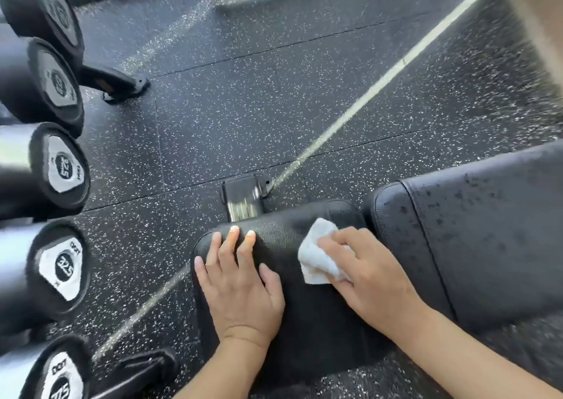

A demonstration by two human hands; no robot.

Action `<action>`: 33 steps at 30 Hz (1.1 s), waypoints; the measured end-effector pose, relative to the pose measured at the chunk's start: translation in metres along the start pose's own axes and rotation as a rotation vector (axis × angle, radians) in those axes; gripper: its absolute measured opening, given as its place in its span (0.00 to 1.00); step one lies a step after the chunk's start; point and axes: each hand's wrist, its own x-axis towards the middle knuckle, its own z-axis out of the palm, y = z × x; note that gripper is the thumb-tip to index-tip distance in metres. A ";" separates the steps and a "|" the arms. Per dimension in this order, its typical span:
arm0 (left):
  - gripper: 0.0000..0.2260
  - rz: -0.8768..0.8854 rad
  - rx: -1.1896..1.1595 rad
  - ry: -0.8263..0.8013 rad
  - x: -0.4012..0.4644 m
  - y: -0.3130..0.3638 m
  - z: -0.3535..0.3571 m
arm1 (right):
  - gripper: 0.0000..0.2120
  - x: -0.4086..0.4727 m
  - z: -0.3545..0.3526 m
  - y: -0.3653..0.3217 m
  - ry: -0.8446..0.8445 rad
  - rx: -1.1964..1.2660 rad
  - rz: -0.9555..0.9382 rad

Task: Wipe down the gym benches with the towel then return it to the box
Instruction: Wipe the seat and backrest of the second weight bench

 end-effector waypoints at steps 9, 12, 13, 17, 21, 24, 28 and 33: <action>0.23 0.025 0.006 0.000 -0.002 -0.001 0.000 | 0.19 -0.035 0.033 -0.054 0.247 -0.229 0.417; 0.23 0.027 0.026 -0.003 -0.004 0.001 0.001 | 0.16 -0.037 0.031 -0.054 0.260 -0.213 0.415; 0.23 0.028 0.032 -0.015 -0.004 0.002 0.001 | 0.16 -0.040 0.030 -0.054 0.258 -0.196 0.417; 0.20 0.067 0.189 -0.117 -0.004 0.008 -0.012 | 0.17 -0.080 0.026 -0.066 0.284 -0.101 0.509; 0.25 0.795 0.313 -0.303 -0.008 0.024 -0.032 | 0.18 -0.135 0.030 -0.079 0.383 0.007 0.536; 0.29 0.988 0.256 -0.419 -0.033 0.029 -0.031 | 0.20 -0.146 0.025 -0.078 0.381 0.010 0.535; 0.30 0.872 0.141 -0.341 -0.049 0.015 -0.016 | 0.15 -0.138 0.024 -0.073 0.358 -0.045 0.513; 0.29 0.857 0.056 -0.274 -0.043 0.009 -0.007 | 0.12 -0.089 0.029 -0.061 0.354 -0.143 0.517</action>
